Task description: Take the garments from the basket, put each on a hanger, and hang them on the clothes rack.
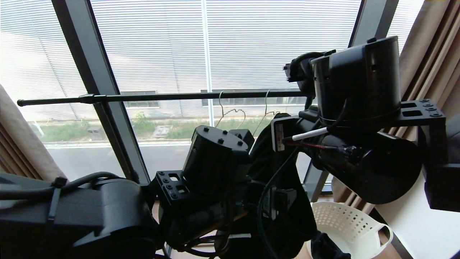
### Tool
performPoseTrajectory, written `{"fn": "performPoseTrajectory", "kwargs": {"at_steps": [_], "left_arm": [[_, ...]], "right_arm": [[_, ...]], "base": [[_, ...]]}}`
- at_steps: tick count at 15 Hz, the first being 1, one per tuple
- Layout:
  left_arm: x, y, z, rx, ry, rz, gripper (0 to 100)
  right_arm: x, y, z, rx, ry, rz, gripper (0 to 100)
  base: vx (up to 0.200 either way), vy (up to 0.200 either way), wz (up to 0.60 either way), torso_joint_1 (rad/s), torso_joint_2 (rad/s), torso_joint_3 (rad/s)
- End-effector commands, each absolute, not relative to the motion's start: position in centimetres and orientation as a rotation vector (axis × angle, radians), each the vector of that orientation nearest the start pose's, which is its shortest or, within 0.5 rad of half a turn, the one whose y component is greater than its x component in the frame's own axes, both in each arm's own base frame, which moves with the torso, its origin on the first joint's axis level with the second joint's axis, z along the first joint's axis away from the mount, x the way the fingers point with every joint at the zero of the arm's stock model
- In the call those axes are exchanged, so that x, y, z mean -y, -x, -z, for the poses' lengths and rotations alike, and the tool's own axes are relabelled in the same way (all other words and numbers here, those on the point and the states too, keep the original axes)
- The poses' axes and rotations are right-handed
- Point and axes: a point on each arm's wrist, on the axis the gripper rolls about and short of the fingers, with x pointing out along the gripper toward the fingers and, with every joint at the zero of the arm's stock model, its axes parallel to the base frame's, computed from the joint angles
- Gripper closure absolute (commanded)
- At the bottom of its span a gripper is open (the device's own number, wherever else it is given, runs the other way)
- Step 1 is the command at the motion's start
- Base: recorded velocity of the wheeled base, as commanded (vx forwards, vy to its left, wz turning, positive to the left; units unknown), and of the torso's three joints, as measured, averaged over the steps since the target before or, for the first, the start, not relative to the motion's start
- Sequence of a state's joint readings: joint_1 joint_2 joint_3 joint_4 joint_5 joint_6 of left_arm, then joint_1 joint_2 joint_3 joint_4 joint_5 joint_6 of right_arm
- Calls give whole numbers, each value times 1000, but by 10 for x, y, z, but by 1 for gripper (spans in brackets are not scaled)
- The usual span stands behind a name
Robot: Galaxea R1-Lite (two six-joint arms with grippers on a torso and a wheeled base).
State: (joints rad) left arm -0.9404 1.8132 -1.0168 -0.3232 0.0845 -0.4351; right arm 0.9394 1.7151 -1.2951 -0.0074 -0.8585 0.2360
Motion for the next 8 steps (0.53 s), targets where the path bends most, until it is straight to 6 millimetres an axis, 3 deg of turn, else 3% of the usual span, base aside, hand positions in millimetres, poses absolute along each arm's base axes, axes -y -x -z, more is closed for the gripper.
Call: {"fn": "performPoseTrajectory", "kwargs": {"at_steps": [1, 8], "left_arm": [[281, -207, -163, -612, 151, 716, 0], [294, -234, -131, -637, 107, 582, 0]], "right_arm": [[-252, -199, -257, -262, 89, -63, 100], [-246, -193, -268, -240, 33, -67, 100]], "base": [[0, 0, 0, 0, 0, 0], [0, 0, 0, 0, 0, 0]]}}
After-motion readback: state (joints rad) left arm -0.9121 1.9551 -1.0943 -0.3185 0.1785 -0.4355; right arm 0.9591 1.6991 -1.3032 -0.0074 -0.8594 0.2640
